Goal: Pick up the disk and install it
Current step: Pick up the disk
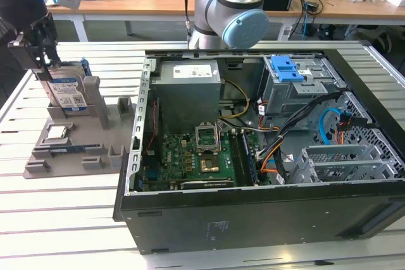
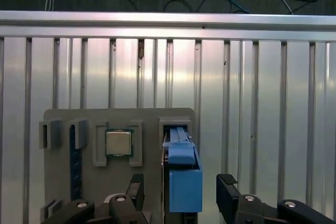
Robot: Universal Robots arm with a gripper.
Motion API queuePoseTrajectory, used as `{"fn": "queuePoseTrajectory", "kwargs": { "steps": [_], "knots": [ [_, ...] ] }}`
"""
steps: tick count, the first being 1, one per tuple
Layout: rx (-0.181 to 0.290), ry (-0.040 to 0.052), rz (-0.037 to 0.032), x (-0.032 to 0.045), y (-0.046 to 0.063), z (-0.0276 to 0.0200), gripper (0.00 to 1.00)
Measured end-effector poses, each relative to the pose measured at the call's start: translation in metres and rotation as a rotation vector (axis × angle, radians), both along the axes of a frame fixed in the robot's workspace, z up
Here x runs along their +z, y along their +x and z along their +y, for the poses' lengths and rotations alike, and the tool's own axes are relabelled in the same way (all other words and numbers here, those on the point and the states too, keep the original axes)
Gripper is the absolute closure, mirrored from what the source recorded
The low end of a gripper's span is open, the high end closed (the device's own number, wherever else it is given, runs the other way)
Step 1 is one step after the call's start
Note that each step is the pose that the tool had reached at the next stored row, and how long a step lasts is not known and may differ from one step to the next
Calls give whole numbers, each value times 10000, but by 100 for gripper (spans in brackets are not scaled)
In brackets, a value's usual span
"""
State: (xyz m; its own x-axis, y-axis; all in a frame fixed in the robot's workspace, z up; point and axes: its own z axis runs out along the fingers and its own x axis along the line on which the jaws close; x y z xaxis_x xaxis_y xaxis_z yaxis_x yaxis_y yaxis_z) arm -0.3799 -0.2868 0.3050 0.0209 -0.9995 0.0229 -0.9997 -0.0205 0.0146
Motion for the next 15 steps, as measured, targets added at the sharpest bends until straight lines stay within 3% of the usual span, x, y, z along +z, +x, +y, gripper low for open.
{"fn": "queuePoseTrajectory", "kwargs": {
  "steps": [9,15],
  "knots": [
    [0,0,-1,-177,7,0,34],
    [1,0,0,-195,7,0,34]
  ]
}}
